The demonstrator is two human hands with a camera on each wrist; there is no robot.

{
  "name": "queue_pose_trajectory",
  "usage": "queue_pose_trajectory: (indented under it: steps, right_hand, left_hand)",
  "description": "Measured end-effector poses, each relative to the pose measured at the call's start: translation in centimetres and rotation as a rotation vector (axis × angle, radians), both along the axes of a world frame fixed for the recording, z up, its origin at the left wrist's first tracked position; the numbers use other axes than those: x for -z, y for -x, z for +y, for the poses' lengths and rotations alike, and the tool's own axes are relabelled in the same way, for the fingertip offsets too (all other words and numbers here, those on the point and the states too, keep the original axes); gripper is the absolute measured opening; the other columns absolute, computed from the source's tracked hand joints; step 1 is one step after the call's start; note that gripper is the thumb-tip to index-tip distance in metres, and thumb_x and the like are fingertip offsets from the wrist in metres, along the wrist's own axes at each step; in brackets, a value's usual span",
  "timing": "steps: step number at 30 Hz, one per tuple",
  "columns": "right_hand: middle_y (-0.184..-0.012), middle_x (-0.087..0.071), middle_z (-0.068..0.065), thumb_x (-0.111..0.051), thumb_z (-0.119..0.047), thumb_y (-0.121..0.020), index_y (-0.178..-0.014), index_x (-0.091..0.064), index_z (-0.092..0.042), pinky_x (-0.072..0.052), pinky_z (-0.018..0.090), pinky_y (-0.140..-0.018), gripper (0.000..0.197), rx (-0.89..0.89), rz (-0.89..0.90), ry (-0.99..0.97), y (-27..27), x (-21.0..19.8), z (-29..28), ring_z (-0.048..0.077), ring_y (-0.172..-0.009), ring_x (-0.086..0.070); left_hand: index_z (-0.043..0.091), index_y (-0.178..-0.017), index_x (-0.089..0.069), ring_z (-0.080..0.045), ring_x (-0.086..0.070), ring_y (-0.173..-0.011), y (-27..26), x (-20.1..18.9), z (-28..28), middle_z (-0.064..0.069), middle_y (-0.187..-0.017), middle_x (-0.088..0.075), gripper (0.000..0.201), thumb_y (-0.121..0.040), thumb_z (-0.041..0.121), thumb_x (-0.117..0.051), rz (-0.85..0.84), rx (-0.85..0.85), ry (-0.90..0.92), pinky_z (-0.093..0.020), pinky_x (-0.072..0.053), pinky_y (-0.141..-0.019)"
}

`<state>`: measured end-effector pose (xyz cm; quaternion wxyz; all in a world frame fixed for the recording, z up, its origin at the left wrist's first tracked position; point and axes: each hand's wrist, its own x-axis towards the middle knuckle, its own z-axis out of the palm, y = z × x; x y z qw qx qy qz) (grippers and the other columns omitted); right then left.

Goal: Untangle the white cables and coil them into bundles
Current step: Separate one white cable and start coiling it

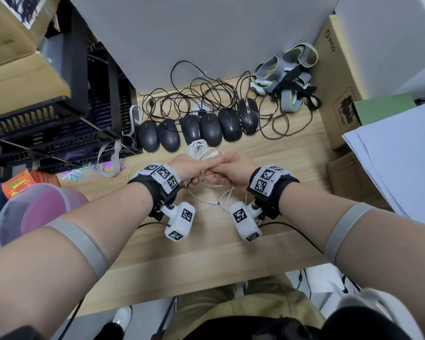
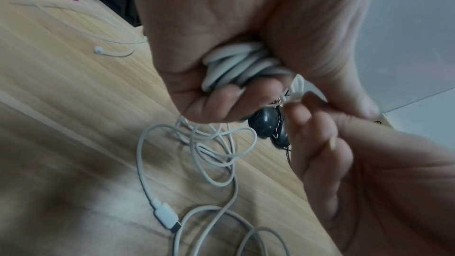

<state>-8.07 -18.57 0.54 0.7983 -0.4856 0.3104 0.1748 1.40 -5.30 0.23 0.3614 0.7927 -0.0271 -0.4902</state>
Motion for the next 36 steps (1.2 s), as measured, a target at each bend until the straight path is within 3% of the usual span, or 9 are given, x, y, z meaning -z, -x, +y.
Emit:
queue_pose_trajectory:
  steps: [7, 10, 14, 19, 22, 25, 28, 31, 36]
  right_hand:
    - [-0.066, -0.070, 0.008, -0.064, -0.006, -0.091, -0.088, -0.069, -0.004, -0.051, 0.013, -0.047, 0.006, -0.069, -0.001, 0.071, 1.0, 1.0, -1.2, 0.008, -0.053, -0.066]
    - [-0.068, -0.070, 0.006, -0.061, -0.004, -0.093, -0.088, -0.067, -0.005, -0.051, 0.014, -0.048, 0.008, -0.077, -0.033, 0.061, 1.4, 1.0, -1.6, 0.008, -0.055, -0.066]
    - [-0.065, -0.067, 0.004, -0.057, -0.001, -0.094, -0.090, -0.066, -0.007, -0.048, 0.015, -0.045, 0.011, -0.131, -0.052, 0.106, 1.2, 0.9, -2.0, 0.007, -0.049, -0.061]
    - [-0.052, -0.062, -0.003, -0.053, 0.001, -0.095, -0.091, -0.064, -0.010, -0.039, 0.013, -0.038, 0.016, -0.143, -0.039, 0.136, 1.2, 0.8, -2.2, 0.004, -0.039, -0.052]
    - [-0.052, -0.060, -0.003, -0.052, 0.001, -0.095, -0.092, -0.064, -0.012, -0.037, 0.015, -0.039, 0.018, -0.149, -0.034, 0.163, 1.1, 1.1, -2.3, 0.004, -0.039, -0.049]
    - [-0.050, -0.059, -0.003, -0.052, 0.003, -0.093, -0.088, -0.063, -0.011, -0.037, 0.017, -0.039, 0.019, -0.111, -0.040, 0.191, 0.8, 1.2, -2.1, 0.005, -0.037, -0.048]
    - [-0.053, -0.058, -0.001, -0.052, 0.003, -0.093, -0.089, -0.064, -0.011, -0.035, 0.017, -0.039, 0.019, -0.092, -0.054, 0.216, 0.7, 1.1, -2.4, 0.005, -0.038, -0.047]
    - [-0.058, -0.057, 0.004, -0.053, 0.003, -0.094, -0.093, -0.066, -0.009, -0.035, 0.015, -0.038, 0.018, -0.081, -0.039, 0.237, 1.2, 1.5, -3.7, 0.006, -0.038, -0.046]
    - [-0.054, -0.057, 0.001, -0.050, 0.003, -0.094, -0.090, -0.066, -0.009, -0.033, 0.015, -0.039, 0.020, -0.097, -0.019, 0.222, 1.8, 2.1, -4.6, 0.006, -0.038, -0.044]
  left_hand:
    - [-0.002, -0.096, -0.072, -0.015, -0.043, -0.049, -0.3, 0.7, 0.5, -0.010, -0.064, -0.053, 0.090, -0.038, 0.064, -0.094, 0.018, 0.064, 0.064, -0.021, -0.033, -0.047]
    - [0.008, -0.083, -0.066, -0.014, -0.040, -0.046, -0.1, 0.4, 0.2, -0.003, -0.053, -0.049, 0.072, -0.042, 0.061, -0.094, 0.025, -0.003, 0.046, -0.022, -0.031, -0.047]
    - [0.014, -0.093, -0.061, -0.015, -0.033, -0.045, 0.2, 0.7, -0.1, -0.002, -0.057, -0.042, 0.085, -0.033, 0.064, -0.095, 0.014, -0.110, 0.081, -0.023, -0.027, -0.047]
    - [0.014, -0.081, -0.069, -0.014, -0.031, -0.044, -0.1, 0.2, -0.2, -0.002, -0.057, -0.043, 0.039, -0.062, 0.039, -0.093, 0.046, -0.144, 0.151, -0.022, -0.028, -0.047]
    - [0.012, -0.078, -0.072, -0.014, -0.040, -0.044, -0.2, 0.0, -0.5, -0.007, -0.060, -0.052, 0.025, -0.069, 0.026, -0.090, 0.018, -0.171, 0.160, -0.022, -0.034, -0.046]
    - [0.010, -0.078, -0.069, -0.014, -0.049, -0.044, -0.1, -0.4, -1.0, -0.008, -0.058, -0.057, 0.020, -0.078, 0.021, -0.086, 0.004, -0.183, 0.141, -0.021, -0.042, -0.044]
    - [0.013, -0.074, -0.064, -0.013, -0.040, -0.039, -0.4, -0.4, -1.1, -0.002, -0.051, -0.051, 0.025, -0.076, 0.025, -0.086, -0.022, -0.198, 0.149, -0.020, -0.033, -0.043]
    - [0.014, -0.087, -0.062, -0.011, -0.042, -0.038, -1.0, -0.2, -0.8, 0.002, -0.053, -0.053, 0.032, -0.074, 0.030, -0.087, -0.078, -0.238, 0.109, -0.020, -0.033, -0.038]
    - [0.016, -0.077, -0.060, -0.012, -0.027, -0.036, -0.3, -0.8, -1.0, 0.003, -0.050, -0.035, 0.022, -0.087, 0.028, -0.075, 0.034, -0.168, 0.159, -0.018, -0.022, -0.038]
